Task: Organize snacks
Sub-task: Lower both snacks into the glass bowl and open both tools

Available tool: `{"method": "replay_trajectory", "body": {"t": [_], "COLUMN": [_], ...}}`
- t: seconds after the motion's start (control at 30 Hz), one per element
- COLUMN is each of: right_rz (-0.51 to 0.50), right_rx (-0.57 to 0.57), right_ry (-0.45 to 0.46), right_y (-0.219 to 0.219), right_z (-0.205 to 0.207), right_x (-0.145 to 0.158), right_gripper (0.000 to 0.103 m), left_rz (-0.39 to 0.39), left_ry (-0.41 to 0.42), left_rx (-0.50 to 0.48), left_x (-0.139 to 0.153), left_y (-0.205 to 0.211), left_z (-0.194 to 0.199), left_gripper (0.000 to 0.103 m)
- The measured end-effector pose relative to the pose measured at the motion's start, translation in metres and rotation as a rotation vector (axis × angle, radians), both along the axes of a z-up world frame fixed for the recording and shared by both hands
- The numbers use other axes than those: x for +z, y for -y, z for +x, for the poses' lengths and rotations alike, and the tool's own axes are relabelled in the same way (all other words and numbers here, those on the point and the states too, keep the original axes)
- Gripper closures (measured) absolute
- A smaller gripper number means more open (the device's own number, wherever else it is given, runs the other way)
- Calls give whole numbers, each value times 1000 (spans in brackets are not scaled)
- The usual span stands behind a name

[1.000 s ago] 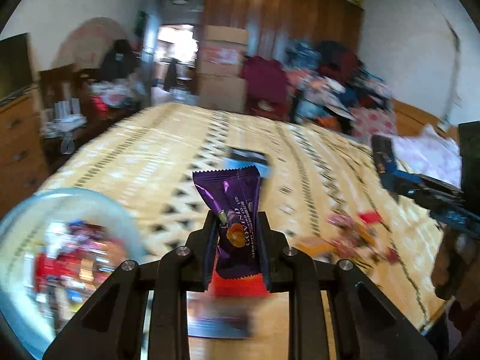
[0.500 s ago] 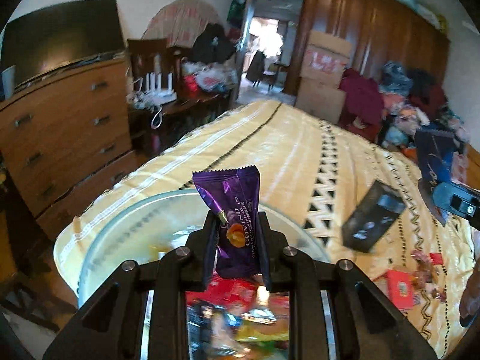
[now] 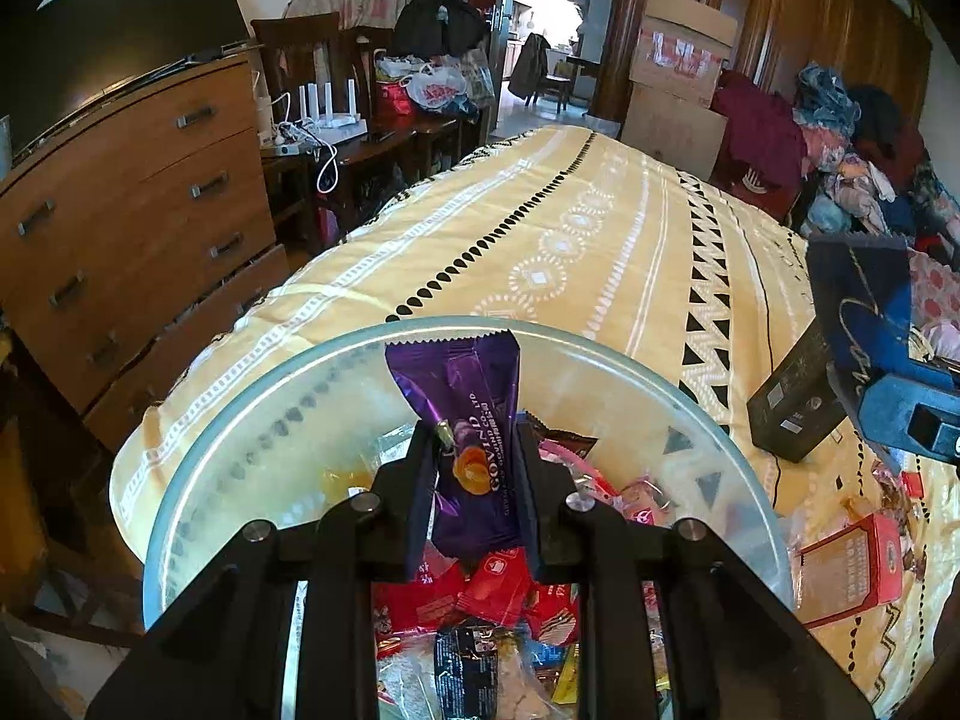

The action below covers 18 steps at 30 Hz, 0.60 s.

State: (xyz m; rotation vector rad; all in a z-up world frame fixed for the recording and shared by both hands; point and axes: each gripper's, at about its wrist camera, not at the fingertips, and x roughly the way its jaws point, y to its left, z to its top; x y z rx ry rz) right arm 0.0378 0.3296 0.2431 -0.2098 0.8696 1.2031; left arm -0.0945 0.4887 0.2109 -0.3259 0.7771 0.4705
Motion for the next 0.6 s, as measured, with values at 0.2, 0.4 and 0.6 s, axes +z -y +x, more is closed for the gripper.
{"method": "replay_trajectory", "body": {"t": [0.2,0.4,0.6], "right_rz": [-9,-13,-19], "right_rx": [-4,-4,-8], "right_ry": [2,-10,-24], "right_y": [-6,-9,-8], "right_z": [0,0,3], "right_x": [-1,-5,-11], "right_gripper": [73,72,70], "left_rz": [-1,-3,2], "left_ry": [-4,-16,-35], "left_rx": [6,10,12], "left_x": [-1,-2,-6], "left_y": [-3,-4,-1], "left_z": [-1,0,3], "left_gripper": [79,75,66]}}
